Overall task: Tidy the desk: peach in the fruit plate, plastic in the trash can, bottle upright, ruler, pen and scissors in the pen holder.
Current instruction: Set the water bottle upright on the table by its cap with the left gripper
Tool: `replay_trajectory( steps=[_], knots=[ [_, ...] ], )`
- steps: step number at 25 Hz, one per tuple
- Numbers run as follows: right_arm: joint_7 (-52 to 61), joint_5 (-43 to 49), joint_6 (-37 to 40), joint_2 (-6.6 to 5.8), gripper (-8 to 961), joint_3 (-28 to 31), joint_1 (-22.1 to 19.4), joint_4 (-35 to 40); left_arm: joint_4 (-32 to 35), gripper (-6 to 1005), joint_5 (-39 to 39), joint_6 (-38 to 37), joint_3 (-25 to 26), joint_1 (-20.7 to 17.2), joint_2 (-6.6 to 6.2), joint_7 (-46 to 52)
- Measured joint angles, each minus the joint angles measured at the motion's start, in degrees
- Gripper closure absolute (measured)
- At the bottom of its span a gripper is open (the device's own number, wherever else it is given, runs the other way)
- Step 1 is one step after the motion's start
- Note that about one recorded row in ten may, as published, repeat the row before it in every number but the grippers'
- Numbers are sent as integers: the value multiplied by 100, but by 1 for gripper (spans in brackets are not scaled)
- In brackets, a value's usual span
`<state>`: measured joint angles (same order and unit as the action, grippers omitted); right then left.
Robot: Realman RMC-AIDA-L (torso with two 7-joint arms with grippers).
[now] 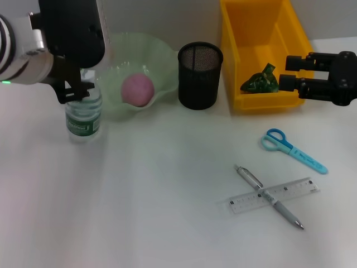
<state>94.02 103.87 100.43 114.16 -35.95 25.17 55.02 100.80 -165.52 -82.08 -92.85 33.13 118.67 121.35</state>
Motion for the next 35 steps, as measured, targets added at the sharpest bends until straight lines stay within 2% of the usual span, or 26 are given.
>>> replay_trajectory(
  steps=[11,14,25,29,35],
  knots=[
    [26,-1,-15,-20,344,9,47,0,277,683,-14,-191,284,-11,-29,-34],
    [27,-1,-32,-19,344,9,56,0,237,788,-15,-177,294,-11,-29,-60],
    [28,9,-122,-17,344,0,110,-16,213,735,-15,-80,293,-24,-28,-92],
    [30,11,-143,-17,344,0,115,-18,357,716,-8,119,238,-203,-11,-94],
    [35,11,-149,-10,344,1,120,-32,412,687,227,1076,39,-737,15,-77]
  ],
)
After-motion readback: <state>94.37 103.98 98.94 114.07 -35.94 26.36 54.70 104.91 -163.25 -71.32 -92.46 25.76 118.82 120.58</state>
